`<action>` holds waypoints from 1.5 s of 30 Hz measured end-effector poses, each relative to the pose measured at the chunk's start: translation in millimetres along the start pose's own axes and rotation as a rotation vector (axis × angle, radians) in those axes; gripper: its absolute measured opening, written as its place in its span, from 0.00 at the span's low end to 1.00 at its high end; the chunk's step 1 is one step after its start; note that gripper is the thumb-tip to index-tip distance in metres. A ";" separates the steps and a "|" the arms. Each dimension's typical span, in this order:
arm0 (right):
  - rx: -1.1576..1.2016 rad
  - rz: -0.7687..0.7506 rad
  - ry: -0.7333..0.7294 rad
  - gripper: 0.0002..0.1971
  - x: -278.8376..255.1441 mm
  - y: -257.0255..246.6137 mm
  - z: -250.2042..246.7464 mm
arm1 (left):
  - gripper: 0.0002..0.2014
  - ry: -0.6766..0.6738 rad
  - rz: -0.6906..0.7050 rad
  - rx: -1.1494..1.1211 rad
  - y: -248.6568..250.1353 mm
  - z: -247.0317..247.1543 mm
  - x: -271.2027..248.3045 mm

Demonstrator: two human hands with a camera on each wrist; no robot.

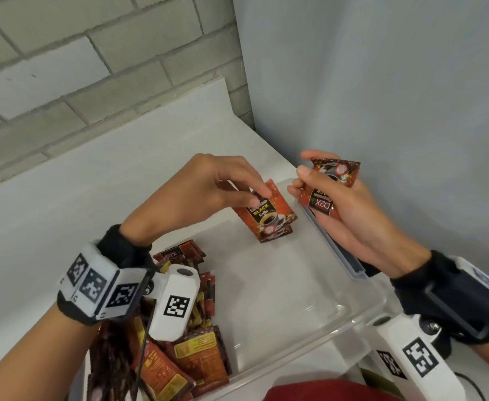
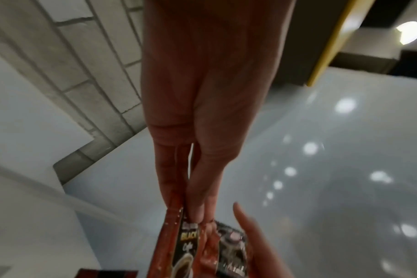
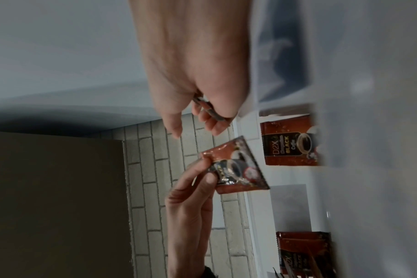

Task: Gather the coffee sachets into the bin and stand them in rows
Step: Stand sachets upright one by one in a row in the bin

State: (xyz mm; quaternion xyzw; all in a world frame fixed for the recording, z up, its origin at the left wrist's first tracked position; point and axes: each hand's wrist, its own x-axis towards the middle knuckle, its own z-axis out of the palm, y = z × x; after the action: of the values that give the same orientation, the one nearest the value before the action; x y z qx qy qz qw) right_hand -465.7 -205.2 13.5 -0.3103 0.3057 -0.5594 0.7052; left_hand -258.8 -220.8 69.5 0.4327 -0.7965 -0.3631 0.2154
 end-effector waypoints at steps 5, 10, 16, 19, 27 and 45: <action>-0.008 -0.007 0.018 0.19 -0.3 0.6 1.3 | 0.09 -0.118 0.118 0.313 -13.1 20.7 12.5; -0.007 -0.001 0.014 0.20 -0.5 0.8 1.0 | 0.12 -0.174 0.136 0.457 -23.0 42.2 22.2; 0.004 0.002 0.027 0.20 0.5 0.7 1.5 | 0.14 -0.186 0.130 0.542 -25.1 54.6 26.4; 0.007 0.004 0.031 0.19 1.2 1.3 2.0 | 0.15 -0.191 0.129 0.571 -27.3 59.5 26.6; 0.051 0.008 0.032 0.19 1.9 1.0 1.0 | 0.14 -0.142 0.097 0.645 -25.9 63.1 22.9; 0.131 0.018 0.055 0.21 1.7 -0.9 1.3 | 0.11 0.018 0.129 0.936 -17.3 73.8 16.4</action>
State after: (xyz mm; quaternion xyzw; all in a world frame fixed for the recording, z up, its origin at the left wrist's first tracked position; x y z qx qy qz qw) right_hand -464.9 -206.9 14.8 -0.2451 0.2907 -0.5801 0.7204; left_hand -306.8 -212.0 9.2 0.4360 -0.8980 0.0528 0.0261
